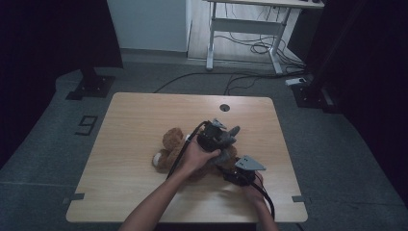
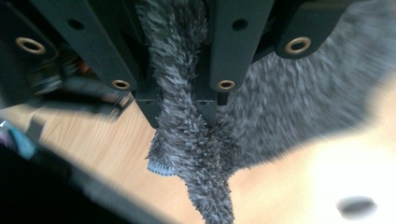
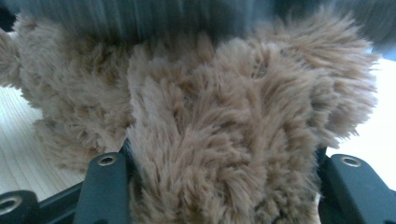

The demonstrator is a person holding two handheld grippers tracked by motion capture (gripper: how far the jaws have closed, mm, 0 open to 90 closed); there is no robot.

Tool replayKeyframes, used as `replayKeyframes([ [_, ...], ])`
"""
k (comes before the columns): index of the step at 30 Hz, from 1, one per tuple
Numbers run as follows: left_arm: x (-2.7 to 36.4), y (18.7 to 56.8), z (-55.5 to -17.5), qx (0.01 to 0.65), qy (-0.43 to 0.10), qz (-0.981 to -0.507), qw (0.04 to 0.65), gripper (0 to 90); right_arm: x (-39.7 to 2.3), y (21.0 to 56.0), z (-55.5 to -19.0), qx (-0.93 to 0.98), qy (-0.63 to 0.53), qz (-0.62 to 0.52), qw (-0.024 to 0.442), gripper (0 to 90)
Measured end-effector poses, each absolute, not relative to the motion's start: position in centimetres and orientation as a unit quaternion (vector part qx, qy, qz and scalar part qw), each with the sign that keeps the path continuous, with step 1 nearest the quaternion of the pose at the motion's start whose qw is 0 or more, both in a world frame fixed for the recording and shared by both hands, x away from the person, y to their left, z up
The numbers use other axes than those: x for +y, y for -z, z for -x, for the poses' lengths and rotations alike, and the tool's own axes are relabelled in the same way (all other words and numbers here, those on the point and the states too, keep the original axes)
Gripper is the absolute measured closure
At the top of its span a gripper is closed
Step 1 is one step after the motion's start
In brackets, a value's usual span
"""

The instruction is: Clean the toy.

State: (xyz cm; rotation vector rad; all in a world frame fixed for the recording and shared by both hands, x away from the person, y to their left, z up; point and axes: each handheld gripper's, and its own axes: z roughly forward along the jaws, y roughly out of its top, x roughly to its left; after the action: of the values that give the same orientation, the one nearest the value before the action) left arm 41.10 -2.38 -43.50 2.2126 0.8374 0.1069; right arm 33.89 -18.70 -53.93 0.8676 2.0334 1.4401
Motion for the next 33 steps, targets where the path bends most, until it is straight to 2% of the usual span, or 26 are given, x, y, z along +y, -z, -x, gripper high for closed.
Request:
replayKeyframes([
  [2, -1.4, 43.9, -41.5, 0.345, -0.014, -0.85, 0.398, 78.1, -18.8, 54.0, -34.0, 0.749, -0.524, -0.32, 0.25, 41.0],
  [3, -0.8, 43.8, -41.7, 0.351, -0.02, -0.847, 0.398, 78.2, -18.8, 54.0, -34.0, 0.749, -0.525, -0.318, 0.251, 41.0],
  [5, 0.5, 43.5, -41.7, 0.358, -0.08, -0.855, 0.367, 78.1, -18.7, 54.0, -34.0, 0.749, -0.522, -0.319, 0.255, 41.1],
  [6, 1.5, 43.5, -41.8, 0.361, -0.092, -0.855, 0.361, 78.1, -18.7, 54.0, -34.1, 0.747, -0.523, -0.321, 0.255, 41.1],
  [8, 2.5, 43.4, -41.8, 0.37, -0.088, -0.847, 0.37, 78.0, -18.7, 54.0, -34.1, 0.746, -0.524, -0.322, 0.255, 41.1],
  [10, 5.7, 42.9, -41.7, 0.392, -0.1, -0.827, 0.391, 78.0, -18.6, 54.0, -34.2, 0.746, -0.524, -0.321, 0.258, 41.1],
  [13, 8.7, 42.7, -41.6, 0.411, -0.13, -0.822, 0.372, 78.0, -18.6, 54.0, -34.2, 0.745, -0.524, -0.324, 0.256, 41.1],
  [18, 12.8, 44.2, -42.1, 0.447, -0.111, -0.808, 0.368, 78.0, -18.6, 54.0, -34.2, 0.743, -0.527, -0.326, 0.254, 41.0],
  [21, 13.4, 44.5, -42.3, 0.453, -0.101, -0.802, 0.377, 78.2, -18.6, 54.0, -34.2, 0.743, -0.527, -0.327, 0.252, 41.0],
  [25, 12.1, 44.4, -42.7, 0.437, -0.081, -0.806, 0.391, 78.2, -18.6, 54.0, -34.3, 0.741, -0.529, -0.329, 0.251, 41.0],
  [30, 9.9, 44.7, -43.0, 0.425, -0.081, -0.827, 0.36, 78.0, -18.7, 54.1, -34.3, 0.742, -0.528, -0.33, 0.249, 40.4],
  [33, 9.9, 44.9, -42.3, 0.416, -0.094, -0.827, 0.365, 78.2, -18.8, 54.1, -34.3, 0.74, -0.529, -0.335, 0.247, 37.3],
])
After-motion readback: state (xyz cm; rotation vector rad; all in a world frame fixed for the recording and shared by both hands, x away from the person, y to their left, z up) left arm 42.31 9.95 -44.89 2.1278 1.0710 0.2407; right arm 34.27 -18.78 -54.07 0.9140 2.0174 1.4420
